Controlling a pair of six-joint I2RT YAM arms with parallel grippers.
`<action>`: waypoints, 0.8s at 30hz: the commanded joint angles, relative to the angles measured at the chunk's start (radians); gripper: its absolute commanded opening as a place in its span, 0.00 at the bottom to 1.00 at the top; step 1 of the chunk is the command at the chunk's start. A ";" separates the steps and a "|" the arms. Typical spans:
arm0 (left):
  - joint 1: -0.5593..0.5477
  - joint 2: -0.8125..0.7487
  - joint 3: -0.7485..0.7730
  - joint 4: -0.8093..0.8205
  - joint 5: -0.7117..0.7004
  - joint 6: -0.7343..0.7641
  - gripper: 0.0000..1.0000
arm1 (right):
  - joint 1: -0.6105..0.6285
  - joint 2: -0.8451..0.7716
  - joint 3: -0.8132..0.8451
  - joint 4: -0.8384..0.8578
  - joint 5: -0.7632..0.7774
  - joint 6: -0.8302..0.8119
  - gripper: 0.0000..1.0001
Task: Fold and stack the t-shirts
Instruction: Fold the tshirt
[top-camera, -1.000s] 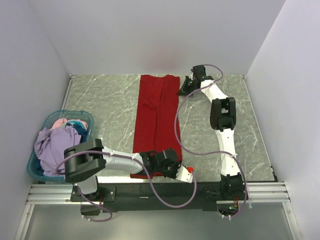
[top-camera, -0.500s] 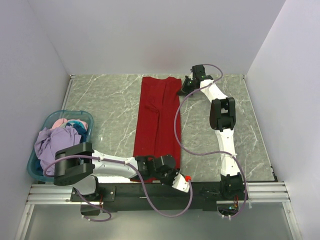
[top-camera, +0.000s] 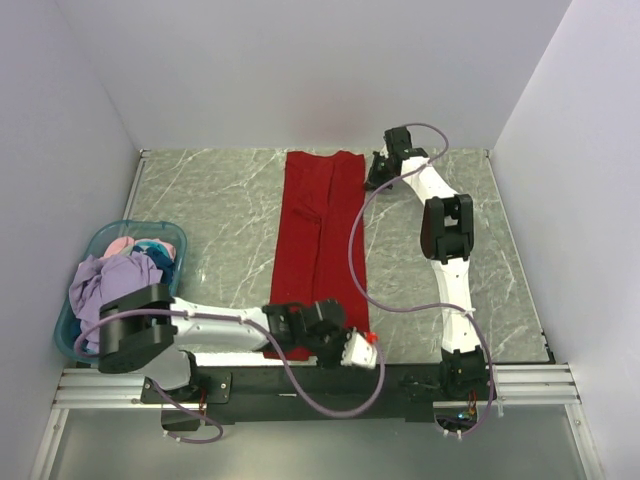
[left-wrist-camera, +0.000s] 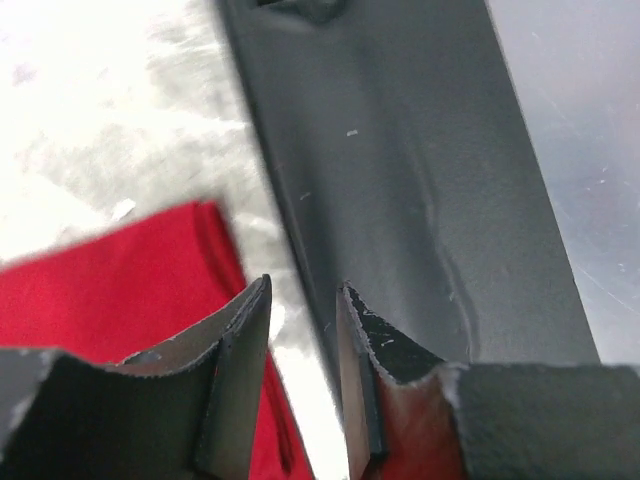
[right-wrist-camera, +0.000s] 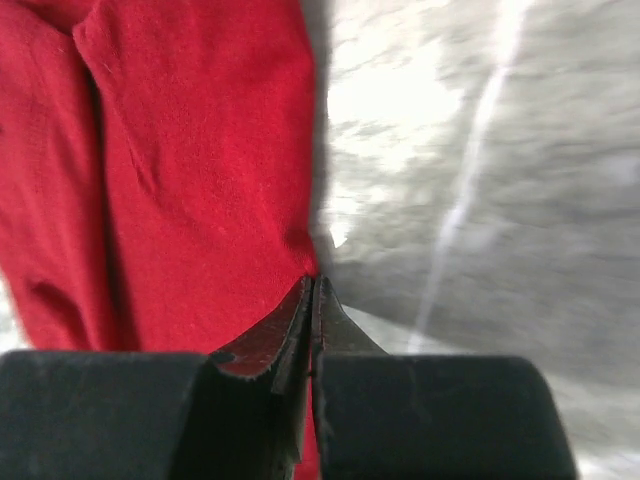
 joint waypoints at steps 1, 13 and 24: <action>0.091 -0.086 0.059 -0.040 0.124 -0.125 0.39 | -0.007 -0.092 0.065 -0.043 0.161 -0.094 0.06; 0.546 -0.228 0.115 -0.157 0.248 -0.445 0.46 | -0.028 -0.288 -0.015 -0.025 -0.006 -0.265 0.73; 0.885 0.165 0.452 -0.047 0.319 -0.628 0.41 | -0.022 -0.313 -0.173 -0.043 -0.359 -0.177 0.55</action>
